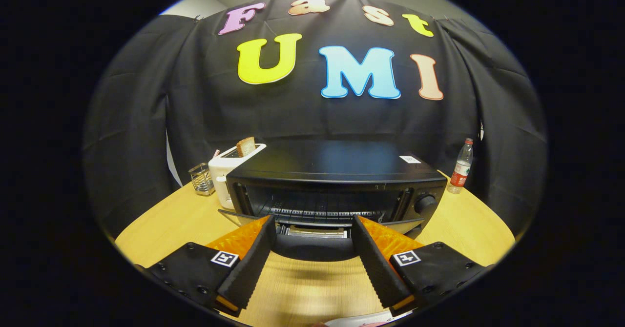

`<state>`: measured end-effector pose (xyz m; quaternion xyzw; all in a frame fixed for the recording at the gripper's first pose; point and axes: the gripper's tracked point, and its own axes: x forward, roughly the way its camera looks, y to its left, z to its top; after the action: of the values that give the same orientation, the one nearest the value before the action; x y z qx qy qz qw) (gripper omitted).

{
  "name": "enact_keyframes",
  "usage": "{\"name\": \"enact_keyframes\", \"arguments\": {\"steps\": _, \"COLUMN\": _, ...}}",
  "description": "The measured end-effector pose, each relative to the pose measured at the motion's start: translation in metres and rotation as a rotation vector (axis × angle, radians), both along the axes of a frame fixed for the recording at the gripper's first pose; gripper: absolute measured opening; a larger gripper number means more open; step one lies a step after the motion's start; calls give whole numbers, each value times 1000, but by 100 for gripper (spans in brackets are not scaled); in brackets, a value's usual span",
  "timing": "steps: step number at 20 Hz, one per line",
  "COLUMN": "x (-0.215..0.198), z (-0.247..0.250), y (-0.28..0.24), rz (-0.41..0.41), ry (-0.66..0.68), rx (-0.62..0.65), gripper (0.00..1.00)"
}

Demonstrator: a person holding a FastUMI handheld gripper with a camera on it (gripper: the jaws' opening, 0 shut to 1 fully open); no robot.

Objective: Open the toaster oven, put the food inside, and close the toaster oven door.

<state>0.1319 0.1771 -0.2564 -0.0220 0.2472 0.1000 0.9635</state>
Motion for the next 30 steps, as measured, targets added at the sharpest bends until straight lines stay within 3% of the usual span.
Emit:
{"name": "enact_keyframes", "arguments": {"steps": 19, "x": -54, "z": -35, "y": -7, "rz": 30, "ry": 131, "rx": -55, "gripper": 99}}
{"name": "enact_keyframes", "arguments": {"steps": 25, "x": -75, "z": -57, "y": -9, "rz": 46, "ry": 261, "rx": -39, "gripper": 99}}
{"name": "enact_keyframes", "arguments": {"steps": 30, "x": -81, "z": -36, "y": -11, "rz": 98, "ry": 278, "rx": -1, "gripper": 99}}
